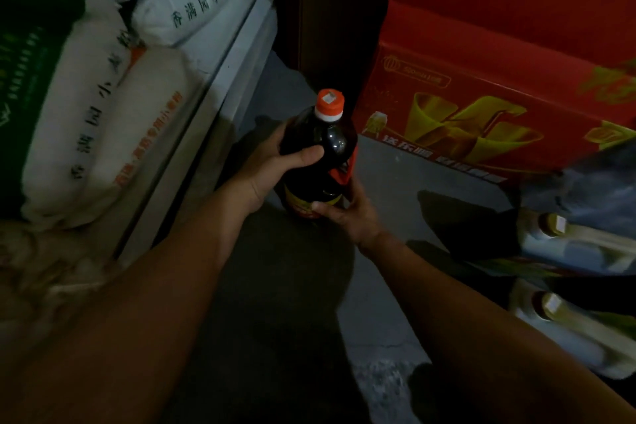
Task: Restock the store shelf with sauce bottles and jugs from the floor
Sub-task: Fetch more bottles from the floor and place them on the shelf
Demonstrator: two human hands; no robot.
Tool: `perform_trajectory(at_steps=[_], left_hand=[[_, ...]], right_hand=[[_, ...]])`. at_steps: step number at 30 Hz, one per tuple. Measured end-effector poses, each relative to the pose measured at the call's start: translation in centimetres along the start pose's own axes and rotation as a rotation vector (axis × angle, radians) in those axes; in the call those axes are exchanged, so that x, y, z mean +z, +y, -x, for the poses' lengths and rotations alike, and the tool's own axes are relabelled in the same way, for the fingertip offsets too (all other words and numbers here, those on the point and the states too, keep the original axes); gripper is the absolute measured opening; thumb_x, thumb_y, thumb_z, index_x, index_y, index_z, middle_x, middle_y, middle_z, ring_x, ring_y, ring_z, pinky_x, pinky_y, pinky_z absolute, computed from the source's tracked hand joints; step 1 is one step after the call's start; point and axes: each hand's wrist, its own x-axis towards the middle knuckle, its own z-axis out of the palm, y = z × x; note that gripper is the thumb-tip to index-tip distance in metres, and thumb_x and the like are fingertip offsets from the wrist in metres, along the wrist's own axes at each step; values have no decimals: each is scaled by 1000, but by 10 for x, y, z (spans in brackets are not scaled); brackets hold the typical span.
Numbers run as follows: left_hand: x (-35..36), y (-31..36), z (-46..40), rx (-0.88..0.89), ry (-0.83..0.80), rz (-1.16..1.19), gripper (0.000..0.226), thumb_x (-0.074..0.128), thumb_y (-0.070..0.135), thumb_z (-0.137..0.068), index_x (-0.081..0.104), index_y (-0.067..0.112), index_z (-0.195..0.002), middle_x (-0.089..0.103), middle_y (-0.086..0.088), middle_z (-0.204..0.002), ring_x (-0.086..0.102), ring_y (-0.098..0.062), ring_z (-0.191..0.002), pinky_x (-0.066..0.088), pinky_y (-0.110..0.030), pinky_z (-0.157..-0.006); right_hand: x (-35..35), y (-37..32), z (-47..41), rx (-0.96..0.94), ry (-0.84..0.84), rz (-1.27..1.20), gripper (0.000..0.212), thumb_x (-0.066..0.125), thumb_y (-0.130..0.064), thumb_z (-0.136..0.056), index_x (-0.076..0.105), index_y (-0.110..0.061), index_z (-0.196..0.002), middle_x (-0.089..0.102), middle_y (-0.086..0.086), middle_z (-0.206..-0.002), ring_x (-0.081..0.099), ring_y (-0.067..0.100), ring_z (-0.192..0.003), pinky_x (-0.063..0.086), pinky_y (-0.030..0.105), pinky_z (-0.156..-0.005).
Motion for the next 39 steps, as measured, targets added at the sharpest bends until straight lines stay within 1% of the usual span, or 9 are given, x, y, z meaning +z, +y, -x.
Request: perform_trajectory(at_steps=[4, 10, 13, 20, 25, 29, 34, 37, 39], left_hand=[[11, 3, 5, -34, 69, 28, 78, 77, 59, -67, 53, 36, -137, 63, 13, -128, 57, -5, -117, 44, -32, -98], [15, 8, 15, -164, 96, 69, 65, 65, 64, -74, 53, 36, -131, 62, 13, -118, 56, -8, -108, 43, -33, -90], [8, 1, 21, -248, 91, 63, 71, 66, 60, -79, 44, 35, -142, 57, 9, -119, 52, -17, -114, 41, -38, -96], [1, -15, 23, -293, 17, 168, 69, 78, 42, -69, 52, 36, -133, 63, 11, -117, 56, -7, -106, 42, -29, -78], [-6, -29, 16, -329, 81, 129, 88, 82, 57, -58, 54, 34, -137, 65, 4, -127, 59, -18, -117, 48, -38, -92], [-7, -34, 16, -368, 108, 144, 60, 79, 52, -68, 62, 33, -122, 69, 5, -114, 64, -15, -106, 51, -35, -87], [-2, -9, 45, -396, 66, 179, 35, 75, 45, -77, 64, 37, -109, 69, 10, -102, 64, -9, -98, 47, -27, -74], [-3, 13, 70, -410, 73, 195, 26, 73, 42, -81, 62, 39, -105, 67, 15, -98, 61, -3, -91, 45, -23, -70], [-4, 31, 90, -425, 72, 202, 30, 73, 43, -78, 62, 39, -106, 69, 14, -99, 63, -5, -93, 46, -23, -70]], right_hand=[[-9, 6, 4, -24, 11, -19, 88, 86, -17, -78, 40, -29, -152, 50, -12, -149, 44, 8, -138, 43, 34, -112], [-12, 15, 15, 27, -111, -48, 87, 93, -38, -65, 56, -23, -143, 64, -5, -139, 58, 16, -131, 45, 48, -112], [-14, 17, 22, 81, -158, -63, 78, 87, -32, -71, 57, -22, -142, 66, -5, -136, 59, 14, -129, 45, 47, -113], [-14, 23, 30, 167, -192, -74, 63, 78, -35, -79, 60, -31, -139, 67, -9, -135, 59, 13, -129, 42, 47, -114], [-6, 25, 28, 216, -211, -135, 65, 80, -43, -75, 61, -33, -136, 67, -8, -134, 59, 17, -128, 43, 51, -113], [2, 28, 35, 243, -170, -193, 88, 89, -56, -61, 60, -27, -139, 68, -1, -133, 62, 22, -126, 51, 46, -106], [13, 6, 76, 305, -122, -270, 49, 76, -34, -72, 67, -30, -121, 78, -10, -106, 73, 5, -97, 57, 17, -73], [19, -20, 106, 361, -111, -235, 59, 81, -51, -64, 69, -35, -120, 76, -8, -114, 72, 7, -104, 58, 22, -76], [22, -41, 128, 388, -101, -231, 51, 77, -43, -70, 68, -34, -120, 76, -8, -112, 72, 7, -103, 57, 23, -77]])
